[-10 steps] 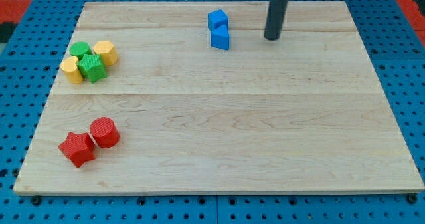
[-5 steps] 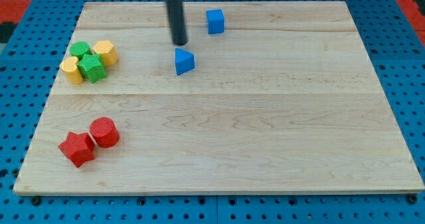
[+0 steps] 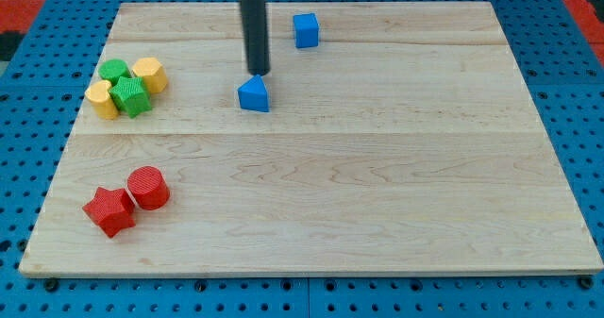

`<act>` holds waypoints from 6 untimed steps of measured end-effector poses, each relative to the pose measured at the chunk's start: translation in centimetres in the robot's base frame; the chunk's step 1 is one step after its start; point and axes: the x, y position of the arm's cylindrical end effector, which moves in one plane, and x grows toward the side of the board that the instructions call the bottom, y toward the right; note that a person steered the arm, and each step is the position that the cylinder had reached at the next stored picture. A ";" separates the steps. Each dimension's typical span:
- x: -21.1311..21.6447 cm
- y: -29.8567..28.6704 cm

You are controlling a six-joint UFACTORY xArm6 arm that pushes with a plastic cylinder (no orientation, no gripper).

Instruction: Place the blue triangle diagonally to the top right side of the red circle

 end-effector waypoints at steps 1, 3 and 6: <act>2.8 -1.5; 2.3 0.5; 5.7 1.2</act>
